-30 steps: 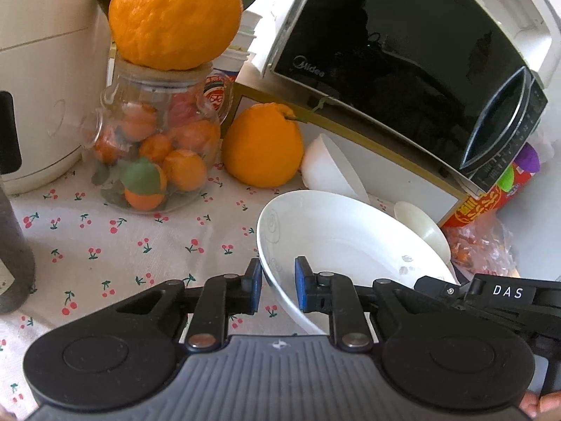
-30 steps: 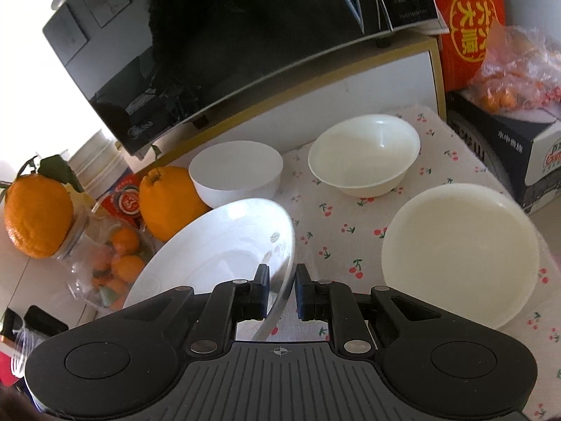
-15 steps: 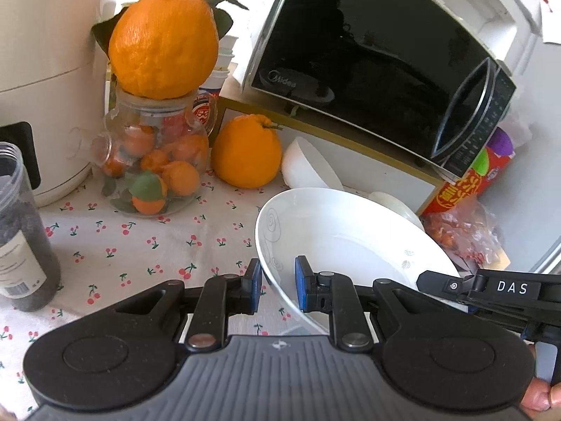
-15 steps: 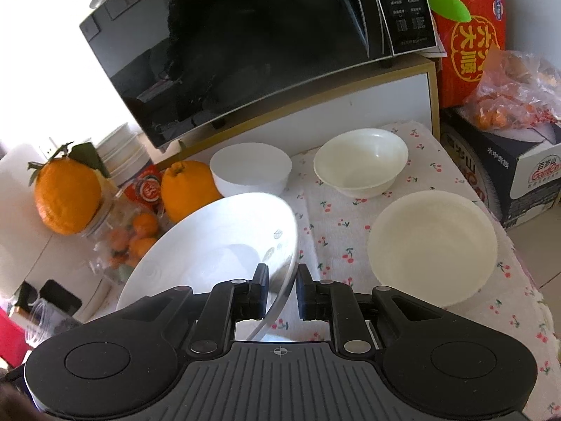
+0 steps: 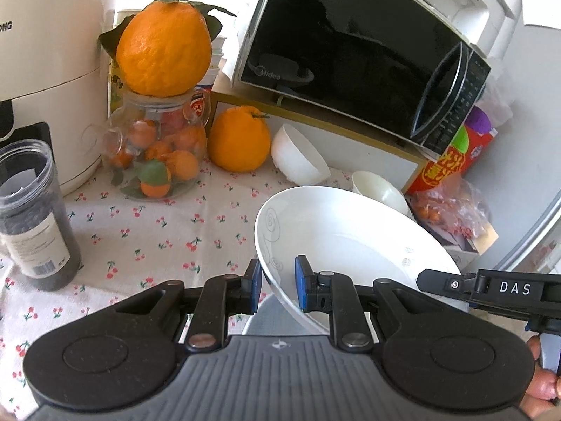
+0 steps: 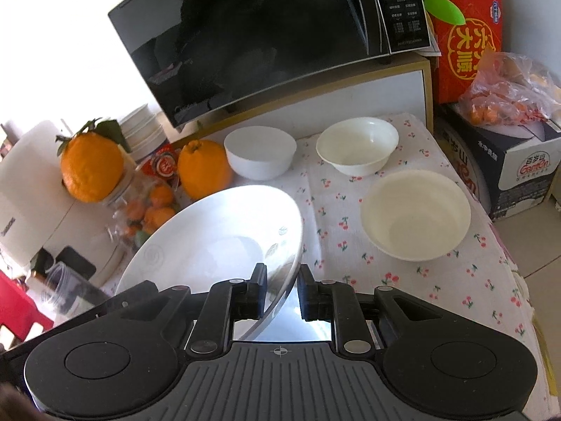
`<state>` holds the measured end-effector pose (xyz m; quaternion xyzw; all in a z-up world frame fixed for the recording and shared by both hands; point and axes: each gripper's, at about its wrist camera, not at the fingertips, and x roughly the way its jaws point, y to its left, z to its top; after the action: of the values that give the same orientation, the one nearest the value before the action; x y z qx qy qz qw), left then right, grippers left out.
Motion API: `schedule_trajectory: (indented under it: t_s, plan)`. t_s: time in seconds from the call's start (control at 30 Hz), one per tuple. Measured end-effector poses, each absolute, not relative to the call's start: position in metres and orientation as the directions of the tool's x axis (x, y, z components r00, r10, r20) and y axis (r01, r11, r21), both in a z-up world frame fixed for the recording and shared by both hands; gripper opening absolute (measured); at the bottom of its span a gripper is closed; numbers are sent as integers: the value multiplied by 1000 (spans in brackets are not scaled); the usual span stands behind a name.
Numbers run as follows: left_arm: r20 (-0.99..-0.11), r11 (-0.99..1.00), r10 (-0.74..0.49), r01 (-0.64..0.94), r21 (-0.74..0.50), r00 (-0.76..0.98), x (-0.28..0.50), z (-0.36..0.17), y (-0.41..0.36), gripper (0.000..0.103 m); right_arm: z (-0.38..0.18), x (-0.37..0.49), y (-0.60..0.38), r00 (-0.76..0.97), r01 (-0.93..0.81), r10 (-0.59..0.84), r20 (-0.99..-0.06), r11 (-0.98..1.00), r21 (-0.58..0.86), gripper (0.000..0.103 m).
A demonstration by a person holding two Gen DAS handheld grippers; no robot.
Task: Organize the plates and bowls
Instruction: 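Lower the plain white plate onto the stacked blue-patterned plates with both grippers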
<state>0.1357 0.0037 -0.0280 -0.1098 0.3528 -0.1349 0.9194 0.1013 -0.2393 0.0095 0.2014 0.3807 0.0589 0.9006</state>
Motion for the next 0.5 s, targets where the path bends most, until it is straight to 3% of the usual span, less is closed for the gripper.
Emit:
schedule_trajectory:
  t_s: [0.5]
  plan:
    - [-686,947,-317,182,-264,655,107,-44,9,18,-7,68,-226,649,17,256,-717,936,350,20]
